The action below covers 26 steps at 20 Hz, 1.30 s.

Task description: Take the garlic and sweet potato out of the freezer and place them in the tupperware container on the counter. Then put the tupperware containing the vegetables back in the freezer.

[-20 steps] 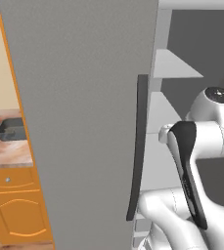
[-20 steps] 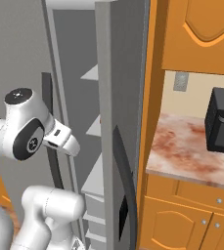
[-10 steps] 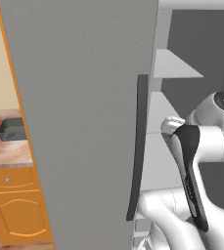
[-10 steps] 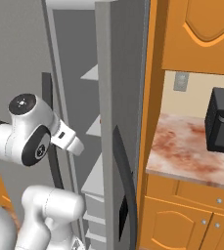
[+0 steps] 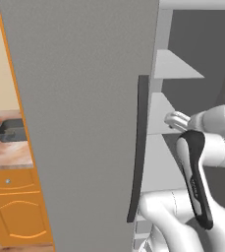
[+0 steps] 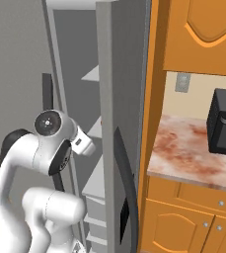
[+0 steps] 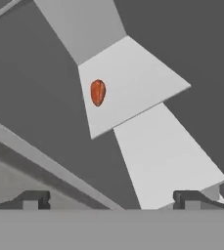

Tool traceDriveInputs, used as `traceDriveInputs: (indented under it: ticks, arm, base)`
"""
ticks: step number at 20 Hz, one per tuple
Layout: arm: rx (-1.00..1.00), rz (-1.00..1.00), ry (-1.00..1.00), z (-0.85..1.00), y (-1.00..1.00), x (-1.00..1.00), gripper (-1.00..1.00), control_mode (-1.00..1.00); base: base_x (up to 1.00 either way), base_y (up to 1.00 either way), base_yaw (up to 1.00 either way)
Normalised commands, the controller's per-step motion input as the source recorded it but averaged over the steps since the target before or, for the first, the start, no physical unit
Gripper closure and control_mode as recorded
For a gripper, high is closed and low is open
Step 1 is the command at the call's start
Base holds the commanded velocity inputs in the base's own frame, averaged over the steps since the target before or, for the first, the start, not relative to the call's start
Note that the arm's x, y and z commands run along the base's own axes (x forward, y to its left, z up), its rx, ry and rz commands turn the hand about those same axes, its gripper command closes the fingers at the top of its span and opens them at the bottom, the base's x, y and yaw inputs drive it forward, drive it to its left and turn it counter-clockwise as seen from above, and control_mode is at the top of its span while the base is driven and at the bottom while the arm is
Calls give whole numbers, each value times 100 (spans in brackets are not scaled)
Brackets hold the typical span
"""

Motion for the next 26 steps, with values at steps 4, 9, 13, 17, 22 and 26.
traceDriveInputs:
  ticks: [4,9,13,17,22,26]
  arm:
    - [1,0,0,0,0,75,-100,-100]
    - [2,0,0,0,-17,54,-100,-100]
    - [4,0,0,0,-27,51,-100,-100]
    - [5,0,0,0,-25,58,-100,-100]
    - [4,4,0,-2,-18,51,-100,-100]
    - [2,5,0,-8,-8,29,-100,-100]
  base:
    - [0,0,0]
    - [0,0,0]
    - [0,0,0]
    - [0,0,0]
    - [0,0,0]
    - [0,0,0]
